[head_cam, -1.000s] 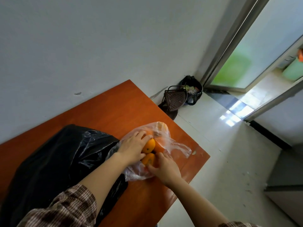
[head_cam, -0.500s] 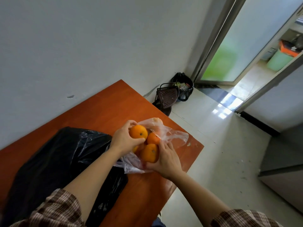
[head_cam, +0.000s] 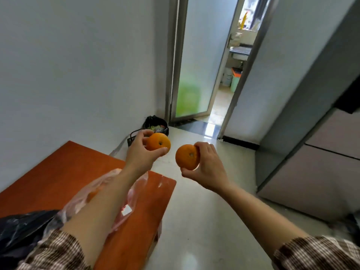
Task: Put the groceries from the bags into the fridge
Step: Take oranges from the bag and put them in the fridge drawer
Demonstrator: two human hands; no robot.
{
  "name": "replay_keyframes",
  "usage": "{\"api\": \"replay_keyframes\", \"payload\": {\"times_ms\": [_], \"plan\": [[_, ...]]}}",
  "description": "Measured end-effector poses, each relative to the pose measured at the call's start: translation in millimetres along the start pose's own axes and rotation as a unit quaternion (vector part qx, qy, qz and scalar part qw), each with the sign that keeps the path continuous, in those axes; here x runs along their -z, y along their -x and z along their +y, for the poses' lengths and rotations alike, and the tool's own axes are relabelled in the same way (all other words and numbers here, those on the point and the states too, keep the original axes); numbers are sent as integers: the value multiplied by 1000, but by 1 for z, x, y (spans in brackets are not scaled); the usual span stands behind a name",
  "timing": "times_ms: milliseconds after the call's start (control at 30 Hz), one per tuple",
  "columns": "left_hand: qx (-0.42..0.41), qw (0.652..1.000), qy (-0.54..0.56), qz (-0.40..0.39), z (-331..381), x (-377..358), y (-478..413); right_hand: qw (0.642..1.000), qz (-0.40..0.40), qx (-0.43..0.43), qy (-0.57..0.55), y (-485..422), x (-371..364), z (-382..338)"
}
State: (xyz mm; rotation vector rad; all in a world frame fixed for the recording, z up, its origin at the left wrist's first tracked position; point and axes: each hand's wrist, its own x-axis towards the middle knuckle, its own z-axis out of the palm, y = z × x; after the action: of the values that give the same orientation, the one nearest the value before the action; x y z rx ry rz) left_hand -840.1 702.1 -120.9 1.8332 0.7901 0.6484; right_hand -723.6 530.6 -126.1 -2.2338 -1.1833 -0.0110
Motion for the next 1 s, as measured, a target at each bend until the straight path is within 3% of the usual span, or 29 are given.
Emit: {"api": "replay_keyframes", "payload": {"times_ms": [267, 467, 767, 1000], "plan": [[-42, 990, 95, -100, 129, -220, 54, 986, 116, -73, 92, 78, 186, 169], [-75, 961, 178, -199, 233, -381, 101, 959, 173, -108, 197, 145, 336, 276], [-263, 919, 107, -274, 343, -565, 115, 891, 289, -206, 283, 192, 477, 409], [-399, 884, 60, -237, 408, -706, 71, 862, 333, -229, 305, 160, 549, 529]]}}
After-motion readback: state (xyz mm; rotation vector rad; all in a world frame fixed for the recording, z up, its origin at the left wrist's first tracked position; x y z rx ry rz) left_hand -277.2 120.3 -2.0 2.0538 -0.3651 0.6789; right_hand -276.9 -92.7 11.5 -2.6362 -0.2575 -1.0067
